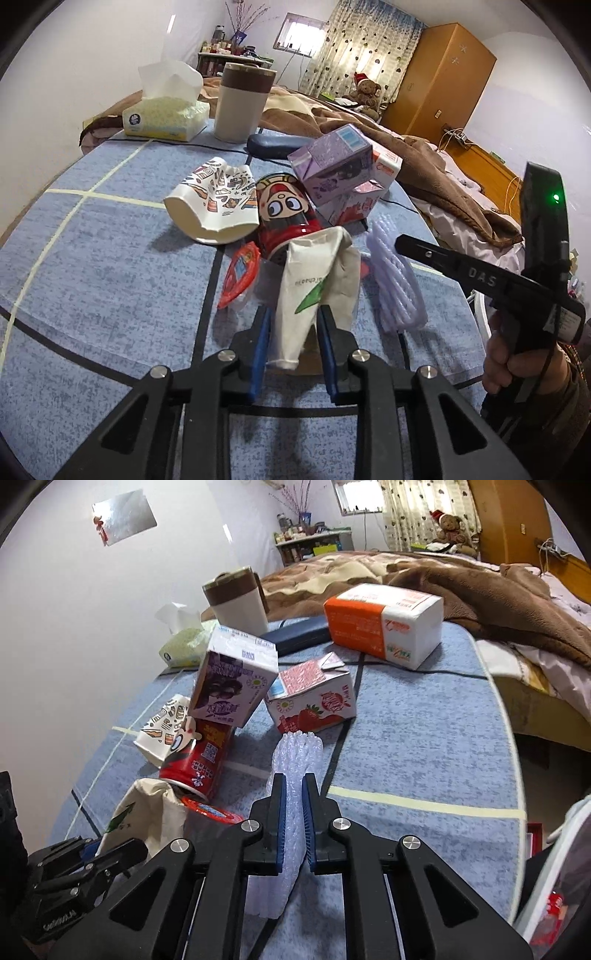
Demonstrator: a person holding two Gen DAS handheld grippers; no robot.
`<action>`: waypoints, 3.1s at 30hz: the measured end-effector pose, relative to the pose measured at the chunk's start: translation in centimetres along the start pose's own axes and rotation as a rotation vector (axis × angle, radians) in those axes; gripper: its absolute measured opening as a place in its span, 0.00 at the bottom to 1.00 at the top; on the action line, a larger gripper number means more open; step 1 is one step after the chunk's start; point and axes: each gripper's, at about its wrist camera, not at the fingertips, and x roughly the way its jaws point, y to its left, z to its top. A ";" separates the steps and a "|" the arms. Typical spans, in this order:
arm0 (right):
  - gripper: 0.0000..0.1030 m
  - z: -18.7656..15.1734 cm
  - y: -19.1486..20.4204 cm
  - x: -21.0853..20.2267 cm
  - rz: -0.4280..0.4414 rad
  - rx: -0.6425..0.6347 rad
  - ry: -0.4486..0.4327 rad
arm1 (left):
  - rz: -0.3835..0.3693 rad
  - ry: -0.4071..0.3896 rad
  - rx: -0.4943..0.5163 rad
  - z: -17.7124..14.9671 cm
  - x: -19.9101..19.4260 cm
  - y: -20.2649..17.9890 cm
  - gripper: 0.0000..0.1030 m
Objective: Collect trash
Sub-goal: 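Grasp the paper bag with the left tool while the right tool grasps a foam net, then carry the paper bag and foam net over the white bin with both tools, then open both tools to drop the paper bag and foam net into the bin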
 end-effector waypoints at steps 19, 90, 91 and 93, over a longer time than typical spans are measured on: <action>0.08 -1.3 -2.8 -4.0 -0.065 0.009 -0.060 | 0.106 0.007 0.037 0.2 1.8 -3.2 0.75; 0.08 -9.2 -17.8 -20.3 -0.402 0.269 -0.231 | -0.280 0.033 0.480 -3.3 1.2 -28.9 0.47; 0.08 -9.3 -18.2 -20.2 -0.409 0.271 -0.228 | -0.284 0.041 0.485 -3.4 1.6 -29.3 0.47; 0.08 -9.7 -18.9 -20.3 -0.423 0.278 -0.224 | -0.293 0.057 0.489 -3.8 2.3 -30.1 0.47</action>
